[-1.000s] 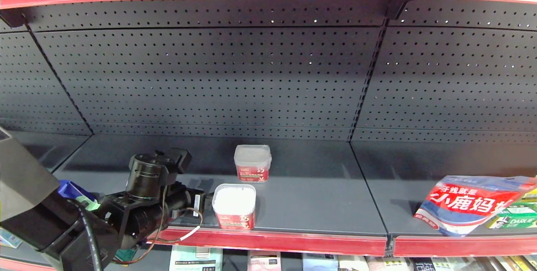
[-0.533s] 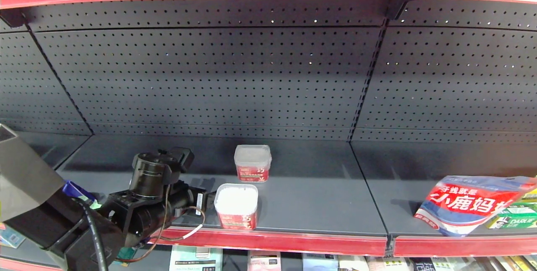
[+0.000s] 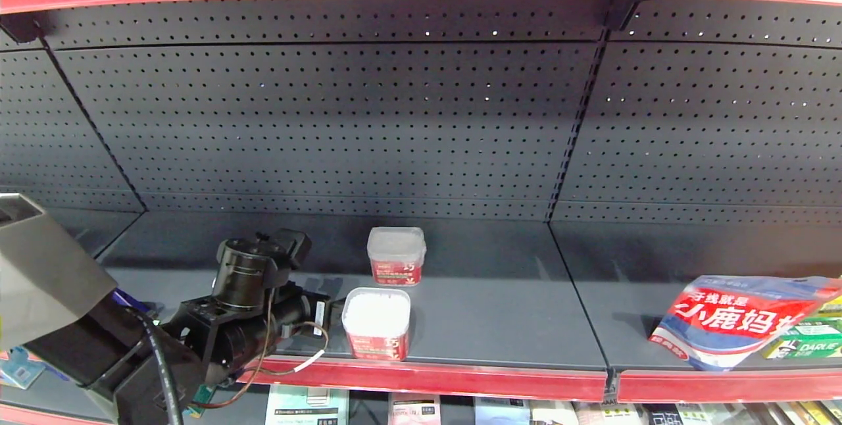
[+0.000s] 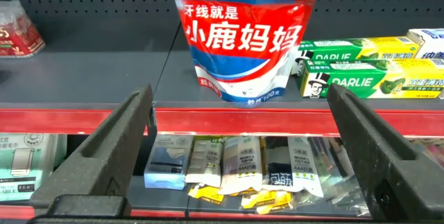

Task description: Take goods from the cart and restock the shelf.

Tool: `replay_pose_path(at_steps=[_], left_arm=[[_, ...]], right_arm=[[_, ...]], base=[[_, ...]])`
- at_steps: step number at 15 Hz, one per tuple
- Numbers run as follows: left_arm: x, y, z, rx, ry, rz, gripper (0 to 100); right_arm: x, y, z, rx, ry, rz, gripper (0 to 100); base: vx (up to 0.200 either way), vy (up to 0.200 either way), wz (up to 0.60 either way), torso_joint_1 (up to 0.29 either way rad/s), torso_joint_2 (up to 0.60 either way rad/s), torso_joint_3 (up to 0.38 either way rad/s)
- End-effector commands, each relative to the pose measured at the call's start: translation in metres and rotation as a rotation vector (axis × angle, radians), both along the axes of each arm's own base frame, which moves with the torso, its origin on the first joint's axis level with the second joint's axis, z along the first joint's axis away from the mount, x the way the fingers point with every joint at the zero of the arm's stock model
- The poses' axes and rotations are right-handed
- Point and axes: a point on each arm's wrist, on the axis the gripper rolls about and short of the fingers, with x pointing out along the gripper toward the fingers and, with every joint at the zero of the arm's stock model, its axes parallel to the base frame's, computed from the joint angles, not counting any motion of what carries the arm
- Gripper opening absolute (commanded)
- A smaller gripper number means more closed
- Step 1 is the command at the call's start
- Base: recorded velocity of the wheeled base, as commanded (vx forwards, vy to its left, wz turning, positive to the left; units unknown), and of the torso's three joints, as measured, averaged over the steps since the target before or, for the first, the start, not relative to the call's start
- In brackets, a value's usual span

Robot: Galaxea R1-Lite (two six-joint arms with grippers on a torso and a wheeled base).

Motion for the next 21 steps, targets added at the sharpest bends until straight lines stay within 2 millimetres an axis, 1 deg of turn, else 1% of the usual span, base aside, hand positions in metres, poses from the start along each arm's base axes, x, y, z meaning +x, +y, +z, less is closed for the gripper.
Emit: replay_pose_path(at_steps=[1,15,18,19,21], left_arm=[[0.000,-0.002,-0.001,0.001,0.001,-0.006,100],[-0.002,-0.003,-0.002,-0.001,-0.003,-0.009,100],[-0.011,0.004,0.003,0.000,-0.008,0.000,100],[-0.024,0.012,0.007,0.003,-0.004,0.001,100],[-0.036,0.025,0.017,-0.007,-0.023,0.024,100]], right_arm=[[0.000,0.000,0.000,0.000,0.001,0.000,100],[0.000,0.000,0.000,0.000,0.001,0.000,100],[0.000,0.000,0.000,0.000,0.001,0.000,100],[0.000,0.000,0.000,0.000,0.001,0.000,100],[0.000,0.000,0.000,0.000,0.003,0.000,100]], base=[[0.000,0.000,0.00,0.000,0.00,0.000],[0.000,0.000,0.00,0.000,0.00,0.000],[0.000,0.000,0.00,0.000,0.00,0.000],[0.000,0.000,0.00,0.000,0.00,0.000],[0.000,0.000,0.00,0.000,0.00,0.000]])
